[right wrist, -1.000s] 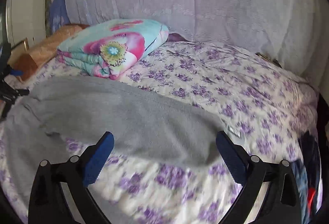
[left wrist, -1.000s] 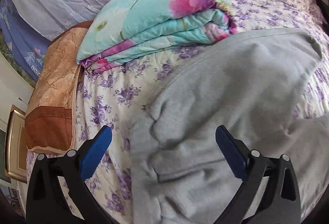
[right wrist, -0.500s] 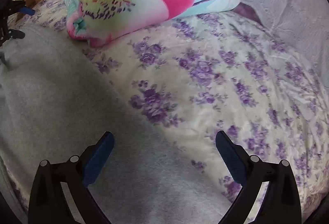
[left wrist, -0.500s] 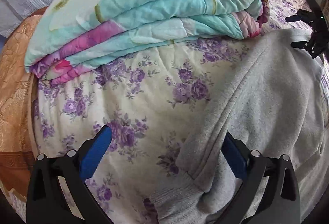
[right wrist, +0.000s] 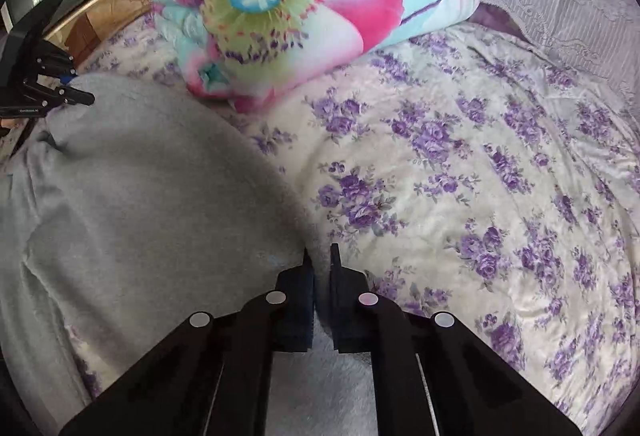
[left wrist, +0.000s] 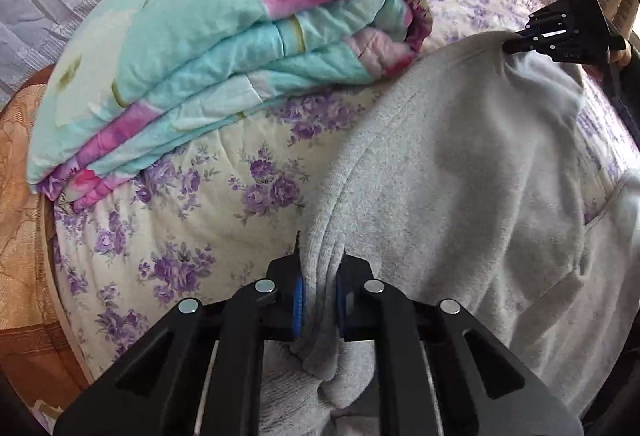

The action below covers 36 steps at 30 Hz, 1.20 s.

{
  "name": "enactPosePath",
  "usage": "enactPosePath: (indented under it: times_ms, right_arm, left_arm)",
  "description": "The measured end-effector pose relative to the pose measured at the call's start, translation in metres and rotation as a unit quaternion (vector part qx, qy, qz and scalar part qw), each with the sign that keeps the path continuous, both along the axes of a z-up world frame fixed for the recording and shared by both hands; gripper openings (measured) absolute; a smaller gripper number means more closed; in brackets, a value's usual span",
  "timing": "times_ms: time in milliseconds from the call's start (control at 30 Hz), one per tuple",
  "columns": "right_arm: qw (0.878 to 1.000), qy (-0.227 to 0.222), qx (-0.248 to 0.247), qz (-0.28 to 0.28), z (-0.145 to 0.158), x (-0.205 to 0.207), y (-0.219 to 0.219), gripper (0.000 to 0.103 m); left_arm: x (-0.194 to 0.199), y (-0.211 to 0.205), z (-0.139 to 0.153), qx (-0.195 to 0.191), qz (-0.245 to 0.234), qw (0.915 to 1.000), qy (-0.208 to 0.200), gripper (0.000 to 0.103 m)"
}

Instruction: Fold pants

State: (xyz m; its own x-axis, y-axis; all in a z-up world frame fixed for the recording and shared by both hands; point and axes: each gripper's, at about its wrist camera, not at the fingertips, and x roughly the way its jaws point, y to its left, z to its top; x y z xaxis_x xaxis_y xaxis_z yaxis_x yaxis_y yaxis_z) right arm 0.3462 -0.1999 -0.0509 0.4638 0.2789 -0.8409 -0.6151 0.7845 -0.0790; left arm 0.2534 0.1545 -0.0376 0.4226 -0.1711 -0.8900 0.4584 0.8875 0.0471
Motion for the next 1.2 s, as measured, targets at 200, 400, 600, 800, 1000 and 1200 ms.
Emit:
enactPosePath:
  times_ms: [200, 400, 600, 800, 1000, 1200]
  right_arm:
    - [0.997, -0.051, 0.056, 0.034, 0.084, -0.135, -0.022, 0.007]
    - [0.994, -0.030, 0.078, 0.074, 0.055, -0.284, -0.028, 0.007]
    - [0.997, 0.050, 0.049, 0.042, -0.073, -0.336, 0.005, 0.015]
    - [0.987, 0.052, 0.151, 0.006, -0.019, -0.333, -0.019, 0.057]
    - [0.962, -0.057, 0.123, -0.239, 0.025, -0.306, -0.077, 0.090]
    - [0.942, -0.069, 0.049, -0.325, 0.013, -0.270, -0.092, 0.091]
  left_arm:
    - [-0.077, 0.010, 0.084, -0.024, -0.019, 0.9964, -0.080, 0.012]
    - [-0.188, 0.006, 0.087, -0.025, -0.064, 0.9925, -0.101, 0.029]
    - [-0.235, 0.011, -0.003, -0.025, -0.020, 0.9993, -0.019, 0.070]
    - [-0.247, 0.033, 0.004, 0.005, 0.075, 0.9968, -0.026, 0.098]
    - [-0.241, 0.088, 0.049, -0.104, 0.267, 0.9579, -0.019, 0.098]
    - [-0.212, 0.081, 0.017, -0.124, 0.391, 0.9107, 0.048, 0.098]
